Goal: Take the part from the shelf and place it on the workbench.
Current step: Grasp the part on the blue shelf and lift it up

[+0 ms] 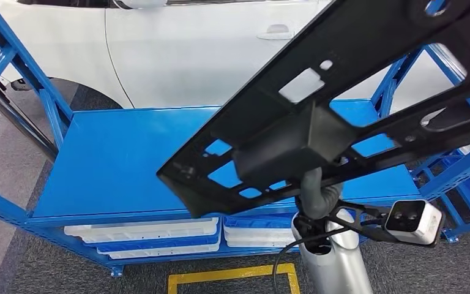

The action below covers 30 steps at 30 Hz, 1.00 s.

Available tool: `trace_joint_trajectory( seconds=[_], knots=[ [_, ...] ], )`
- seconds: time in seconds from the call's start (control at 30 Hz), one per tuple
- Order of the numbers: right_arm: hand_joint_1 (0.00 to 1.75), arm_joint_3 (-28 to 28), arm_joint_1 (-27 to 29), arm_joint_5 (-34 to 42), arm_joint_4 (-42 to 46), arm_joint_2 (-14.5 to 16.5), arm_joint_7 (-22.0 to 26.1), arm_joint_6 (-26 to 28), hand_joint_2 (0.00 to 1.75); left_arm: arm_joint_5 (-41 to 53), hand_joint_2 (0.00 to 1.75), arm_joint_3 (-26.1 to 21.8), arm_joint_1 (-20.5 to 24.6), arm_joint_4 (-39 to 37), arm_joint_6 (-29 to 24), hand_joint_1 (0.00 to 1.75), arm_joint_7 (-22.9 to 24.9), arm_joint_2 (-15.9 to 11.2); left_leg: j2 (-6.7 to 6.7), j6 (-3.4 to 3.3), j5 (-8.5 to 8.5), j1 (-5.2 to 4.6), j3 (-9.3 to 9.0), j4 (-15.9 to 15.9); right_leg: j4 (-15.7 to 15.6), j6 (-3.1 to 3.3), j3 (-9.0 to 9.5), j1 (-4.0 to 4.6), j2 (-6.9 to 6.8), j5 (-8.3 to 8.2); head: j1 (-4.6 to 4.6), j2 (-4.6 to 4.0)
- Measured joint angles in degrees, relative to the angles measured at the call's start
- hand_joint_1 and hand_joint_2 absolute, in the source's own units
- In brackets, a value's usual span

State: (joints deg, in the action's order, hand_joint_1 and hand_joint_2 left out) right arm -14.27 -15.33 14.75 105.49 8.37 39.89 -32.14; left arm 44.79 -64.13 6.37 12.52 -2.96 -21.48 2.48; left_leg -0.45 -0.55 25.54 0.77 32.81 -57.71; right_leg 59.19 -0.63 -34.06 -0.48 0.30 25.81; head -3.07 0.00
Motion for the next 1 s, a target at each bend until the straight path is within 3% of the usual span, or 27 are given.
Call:
trace_joint_trajectory(
  seconds=[0.1, 0.17, 0.2, 0.27, 0.33, 0.37, 0.47, 0.5, 0.63, 0.67, 0.73, 0.8, 0.83, 0.87, 0.9, 0.93, 1.0],
  knots=[
    [1.75, -4.06, 1.12, -3.24, -0.46, 1.56, -0.09, -0.78, 1.75, 0.28, 1.75, -0.02, 0.02, 0.0, -0.14, 0.0, 0.68, -0.18, 0.02, 1.09, -0.04, -0.08, 0.07, -0.01, -1.09, 0.73, 0.26, 0.15, 0.04, -0.36, 0.01, 0.0],
    [1.75, -6.38, 1.49, -4.87, -0.69, 2.69, -0.13, -0.52, 1.75, 0.26, 1.75, -0.07, 0.01, 0.0, 0.09, 0.0, 1.43, -0.31, 0.09, 1.68, 1.42, 0.06, 0.66, -1.5, -1.41, 1.41, 0.21, -0.04, -0.14, -0.76, 0.0, 0.0],
    [1.75, -7.27, 1.59, -5.28, -0.74, 3.16, -0.12, -0.35, 1.75, 0.27, 1.75, -0.08, -0.01, 0.0, 0.27, 0.0, 1.74, -0.34, 0.12, 1.91, 3.14, 0.13, 1.6, -3.83, -1.56, 1.72, 0.15, -0.13, -0.28, -0.94, -0.01, 0.0],
    [1.75, -8.37, 1.92, -5.49, -0.78, 3.71, -0.11, -0.08, 1.75, 0.28, 1.75, -0.09, -0.11, 0.0, 0.57, 0.0, 2.24, -0.33, 0.15, 2.3, 7.41, 0.22, 4.68, -11.52, -1.55, 2.05, -0.18, 0.0, -0.51, -1.14, -0.02, 0.0],
    [1.75, -8.82, 2.46, -5.26, -0.92, 3.86, -0.11, -0.11, 1.75, 0.29, 1.75, -0.1, -0.27, 0.0, 0.7, 0.0, 2.57, -0.33, 0.15, 2.5, 9.17, 0.26, 6.43, -16.6, -1.47, 2.12, -0.53, 0.14, -0.66, -1.37, -0.02, 0.0],
    [1.75, -8.88, 2.72, -5.07, -1.03, 3.89, -0.11, -0.3, 1.75, 0.3, 1.75, -0.11, -0.35, 0.0, 0.73, 0.0, 2.67, -0.33, 0.15, 2.49, 8.38, 0.27, 5.69, -15.77, -1.39, 2.07, -0.7, 0.16, -0.67, -1.49, -0.02, 0.0],
    [1.75, -8.9, 3.19, -4.98, -1.21, 4.25, -0.11, -0.79, 1.75, 0.45, 1.75, -0.13, -0.35, 0.0, 0.98, 0.0, 2.79, -0.33, 0.12, 2.02, 3.84, 0.22, -0.87, -4.19, -0.86, 1.63, -1.17, 0.24, -0.58, -1.81, -0.01, 0.0],
    [1.75, -8.9, 3.28, -5.13, -1.25, 4.43, -0.11, -0.81, 1.75, 0.6, 1.75, -0.13, -0.31, 0.0, 1.11, 0.0, 2.81, -0.31, 0.08, 1.71, 3.07, 0.13, -2.27, -1.49, -0.72, 1.36, -1.31, 0.32, -0.54, -1.96, -0.01, 0.0],
    [1.75, -8.9, 4.04, -5.43, -1.69, 4.66, -0.11, -1.23, 1.75, 1.24, 1.75, -0.12, -0.43, 0.0, 1.16, 0.0, 3.19, -0.07, 0.08, 0.17, 1.84, -0.06, -2.13, -0.21, -0.56, -0.09, -1.78, 0.33, -0.36, -2.48, 0.01, 0.0],
    [1.75, -8.9, 4.2, -5.38, -1.85, 4.65, -0.11, -1.54, 1.75, 1.31, 1.75, -0.12, -0.42, 0.0, 1.06, 0.0, 3.36, 0.04, 0.18, -0.33, 1.35, 0.03, -1.83, -0.08, 0.31, -0.38, -2.23, 0.27, -0.3, -1.46, 0.01, 0.0],
    [1.75, -8.9, 4.41, -5.28, -2.2, 4.61, -0.11, -2.11, 1.75, 1.33, 1.75, -0.12, -0.38, 0.0, 0.84, 0.0, 3.62, 0.25, 0.39, -0.99, 0.3, 0.15, -0.83, 0.08, 5.46, -0.79, -4.24, 0.11, -0.25, 3.12, 0.01, 0.0],
    [1.75, -8.9, 4.71, -5.24, -2.55, 4.52, -0.11, -2.33, 1.75, 1.33, 1.75, -0.13, -0.43, 0.0, 0.74, 0.0, 3.74, 0.31, 0.46, -1.14, -0.62, 0.03, 0.61, -0.03, 12.86, -1.05, -6.43, 0.07, -0.27, 7.64, 0.01, 0.0],
    [1.75, -8.9, 4.88, -5.24, -2.74, 4.49, -0.11, -2.36, 1.75, 1.33, 1.75, -0.13, -0.46, 0.0, 0.74, 0.0, 3.79, 0.36, 0.48, -1.14, -1.06, -0.05, 1.33, -0.14, 14.92, -1.06, -6.57, 0.08, -0.27, 8.39, 0.01, 0.0],
    [1.75, -8.9, 5.02, -5.23, -2.92, 4.46, -0.11, -2.37, 1.75, 1.33, 1.75, -0.13, -0.49, 0.0, 0.73, 0.0, 3.83, 0.41, 0.49, -1.11, -1.48, -0.14, 2.04, -0.27, 15.09, -0.96, -5.72, 0.11, -0.27, 8.09, 0.01, 0.0],
    [1.75, -8.9, 5.11, -5.23, -3.06, 4.45, -0.11, -2.4, 1.75, 1.33, 1.75, -0.13, -0.5, 0.0, 0.73, 0.0, 3.85, 0.48, 0.47, -1.07, -1.87, -0.22, 2.69, -0.41, 13.0, -0.73, -3.72, 0.16, -0.27, 6.91, 0.01, 0.0],
    [1.75, -8.9, 5.14, -5.22, -3.16, 4.45, -0.11, -2.43, 1.75, 1.33, 1.75, -0.13, -0.5, 0.0, 0.73, 0.0, 3.86, 0.56, 0.44, -0.99, -2.25, -0.31, 3.22, -0.53, 9.09, -0.35, -0.78, 0.28, -0.27, 5.51, 0.01, 0.0],
    [1.75, -8.91, 5.15, -5.21, -3.22, 4.46, -0.1, -2.51, 1.75, 1.33, 1.75, -0.13, -0.54, 0.0, 0.73, 0.0, 3.85, 0.76, 0.38, -0.62, -3.02, -0.48, 3.91, -0.59, 1.15, 0.38, 4.44, 0.65, -0.31, 4.29, 0.01, 0.0]
  ],
)
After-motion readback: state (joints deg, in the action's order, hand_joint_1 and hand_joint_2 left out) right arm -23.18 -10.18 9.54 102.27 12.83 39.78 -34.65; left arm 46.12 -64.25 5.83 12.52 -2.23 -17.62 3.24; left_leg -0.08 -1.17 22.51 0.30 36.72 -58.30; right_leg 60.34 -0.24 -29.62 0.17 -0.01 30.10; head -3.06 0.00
